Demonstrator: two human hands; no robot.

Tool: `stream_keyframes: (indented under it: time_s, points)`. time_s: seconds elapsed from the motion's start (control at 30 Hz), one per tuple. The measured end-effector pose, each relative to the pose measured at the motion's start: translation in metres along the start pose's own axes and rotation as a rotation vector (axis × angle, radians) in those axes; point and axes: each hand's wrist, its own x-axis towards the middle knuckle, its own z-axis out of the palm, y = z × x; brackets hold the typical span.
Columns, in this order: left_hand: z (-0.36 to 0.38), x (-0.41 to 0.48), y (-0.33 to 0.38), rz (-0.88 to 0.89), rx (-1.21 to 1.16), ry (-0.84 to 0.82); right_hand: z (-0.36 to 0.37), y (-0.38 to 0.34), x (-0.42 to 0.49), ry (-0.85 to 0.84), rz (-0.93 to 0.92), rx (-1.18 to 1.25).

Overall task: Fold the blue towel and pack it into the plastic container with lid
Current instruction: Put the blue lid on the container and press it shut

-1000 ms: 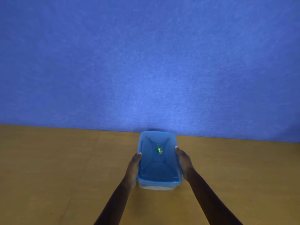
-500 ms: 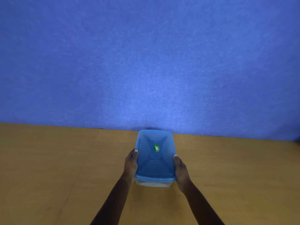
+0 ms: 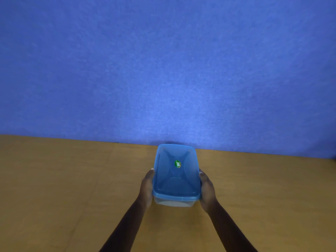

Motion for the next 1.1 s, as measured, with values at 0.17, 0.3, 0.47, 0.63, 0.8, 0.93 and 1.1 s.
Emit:
stream_keyframes:
  time_s: [0.17,0.3,0.47,0.63,0.8,0.93,1.1]
  points:
    - [-0.004,-0.004,-0.007,-0.028,-0.011,-0.068,-0.003,0.01,-0.005,-0.058,0.022,0.042]
    - [0.001,-0.009,-0.005,0.015,0.002,-0.06,0.006,0.014,-0.009,-0.089,-0.019,0.054]
    - [-0.013,-0.013,0.007,0.072,0.013,-0.025,0.024,0.015,-0.01,-0.113,-0.036,0.058]
    - [-0.034,-0.014,0.038,0.103,-0.038,0.014,0.064,0.011,-0.005,-0.152,-0.044,0.064]
    - [-0.074,-0.009,0.069,0.097,-0.098,-0.01,0.117,0.014,-0.005,-0.192,-0.021,0.103]
    - [-0.103,-0.007,0.09,0.074,-0.12,-0.006,0.15,0.019,-0.004,-0.23,-0.011,0.107]
    - [-0.134,-0.002,0.107,0.045,-0.125,0.016,0.177,0.031,0.003,-0.266,-0.016,0.024]
